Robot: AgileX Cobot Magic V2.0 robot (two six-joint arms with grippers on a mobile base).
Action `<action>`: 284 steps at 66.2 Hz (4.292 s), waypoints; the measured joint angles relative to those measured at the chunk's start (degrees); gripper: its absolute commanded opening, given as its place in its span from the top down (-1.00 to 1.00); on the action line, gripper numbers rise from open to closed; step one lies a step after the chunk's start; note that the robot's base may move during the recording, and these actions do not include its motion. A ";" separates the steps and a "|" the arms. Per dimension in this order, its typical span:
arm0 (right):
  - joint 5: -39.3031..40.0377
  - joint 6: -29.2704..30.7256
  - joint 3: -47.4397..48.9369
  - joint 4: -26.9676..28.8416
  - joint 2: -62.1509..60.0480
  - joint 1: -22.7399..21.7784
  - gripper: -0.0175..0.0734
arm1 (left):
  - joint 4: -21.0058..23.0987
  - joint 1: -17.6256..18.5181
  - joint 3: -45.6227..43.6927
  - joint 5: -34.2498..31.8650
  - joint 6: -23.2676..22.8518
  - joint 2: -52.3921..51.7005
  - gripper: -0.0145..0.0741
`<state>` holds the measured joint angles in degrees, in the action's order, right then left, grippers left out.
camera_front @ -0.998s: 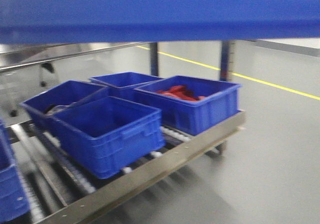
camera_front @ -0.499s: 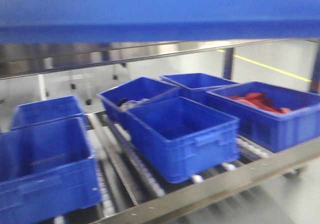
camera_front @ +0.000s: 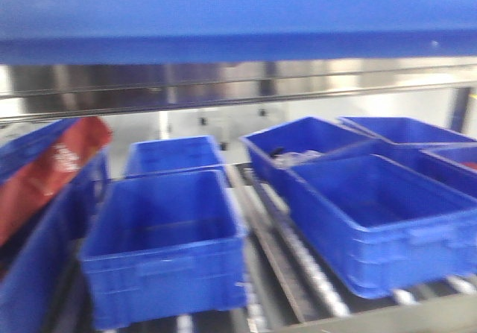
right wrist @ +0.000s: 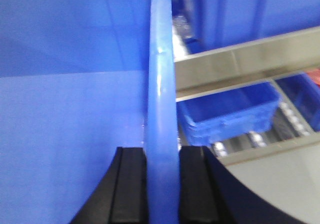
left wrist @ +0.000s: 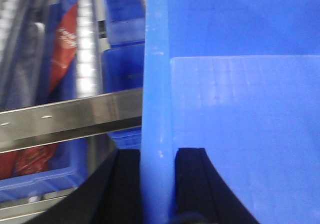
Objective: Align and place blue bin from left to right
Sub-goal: 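Drive up to the second bin rack and bring the bin over its shelf, then lower the held blue bin with both grippers onto the upper roller shelf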
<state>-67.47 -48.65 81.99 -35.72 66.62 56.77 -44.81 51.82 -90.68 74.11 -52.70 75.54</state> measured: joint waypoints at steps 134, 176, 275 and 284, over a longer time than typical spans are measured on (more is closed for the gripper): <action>0.00 0.00 0.00 0.11 0.00 0.00 0.77 | 0.00 0.00 0.00 0.11 0.00 0.00 0.92; 0.00 0.00 0.00 0.11 0.00 0.00 0.77 | 0.00 0.00 0.00 0.11 0.00 0.00 0.92; 15.77 0.62 3.06 5.77 18.27 -15.70 0.77 | 22.24 -24.49 0.13 -23.29 16.74 11.46 0.92; 15.77 0.62 3.06 5.77 20.01 -15.93 0.77 | 22.12 -24.92 0.36 -23.42 16.87 13.18 0.92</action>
<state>-51.69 -48.03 85.05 -29.95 86.64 40.84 -22.70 26.90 -90.32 50.69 -35.83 88.72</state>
